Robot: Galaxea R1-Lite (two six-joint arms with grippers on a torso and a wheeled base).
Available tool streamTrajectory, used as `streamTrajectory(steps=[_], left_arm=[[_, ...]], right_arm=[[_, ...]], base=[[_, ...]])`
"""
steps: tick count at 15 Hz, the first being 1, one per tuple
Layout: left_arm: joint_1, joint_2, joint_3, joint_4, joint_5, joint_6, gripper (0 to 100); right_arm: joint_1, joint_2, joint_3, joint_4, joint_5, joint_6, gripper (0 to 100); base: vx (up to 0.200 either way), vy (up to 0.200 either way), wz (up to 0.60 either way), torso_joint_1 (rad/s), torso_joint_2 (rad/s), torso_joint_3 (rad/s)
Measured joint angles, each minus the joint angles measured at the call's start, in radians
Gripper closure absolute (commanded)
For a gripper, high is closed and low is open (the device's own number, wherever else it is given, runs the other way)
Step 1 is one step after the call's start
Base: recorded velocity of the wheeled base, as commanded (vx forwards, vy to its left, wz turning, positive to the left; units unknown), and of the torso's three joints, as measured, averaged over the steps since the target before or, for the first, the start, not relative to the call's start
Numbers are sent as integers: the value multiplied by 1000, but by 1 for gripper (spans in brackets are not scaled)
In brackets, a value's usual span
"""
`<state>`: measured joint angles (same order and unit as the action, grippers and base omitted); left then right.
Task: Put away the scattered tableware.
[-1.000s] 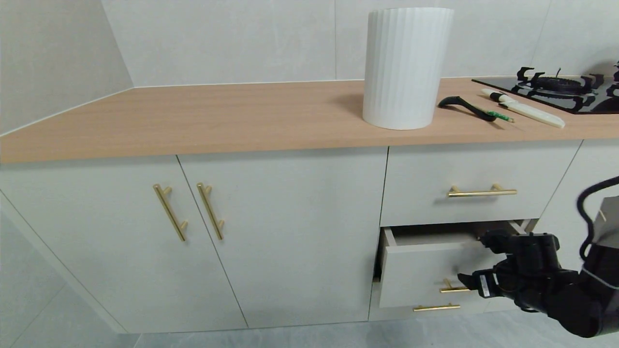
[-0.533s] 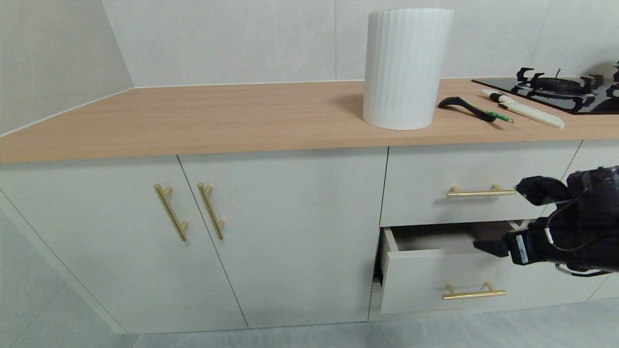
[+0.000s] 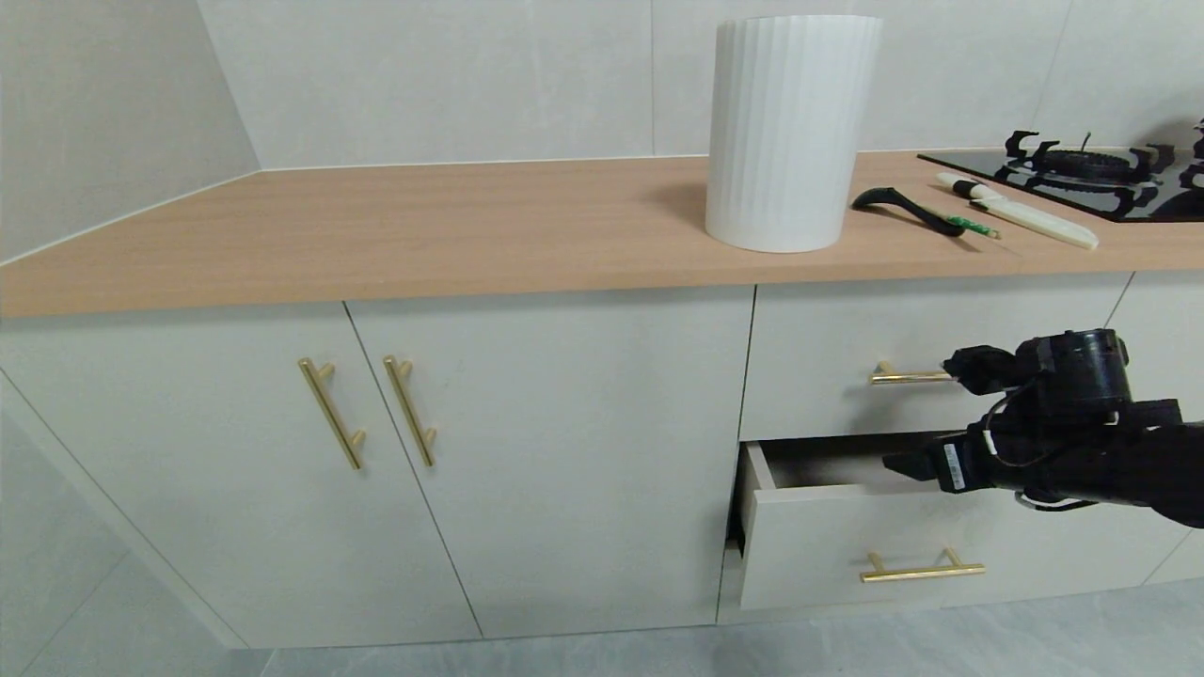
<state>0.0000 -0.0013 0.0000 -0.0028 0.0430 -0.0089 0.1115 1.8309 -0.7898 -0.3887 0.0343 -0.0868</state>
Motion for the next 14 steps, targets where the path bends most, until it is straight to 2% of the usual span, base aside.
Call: streamTrajectory(steps=[9,10,14], left_arm=[[0,0,0,0,0,0,0],[0,0,0,0,0,0,0],[0,1,0,0,-1,0,0]], right_arm=[[0,58,11,27,-3,-7,0],[0,52,9,63,-1,-7,0],[0,-21,-43,387,3,-22,0]], base=[[0,0,0,0,0,0],[0,0,0,0,0,0],[0,0,0,0,0,0]])
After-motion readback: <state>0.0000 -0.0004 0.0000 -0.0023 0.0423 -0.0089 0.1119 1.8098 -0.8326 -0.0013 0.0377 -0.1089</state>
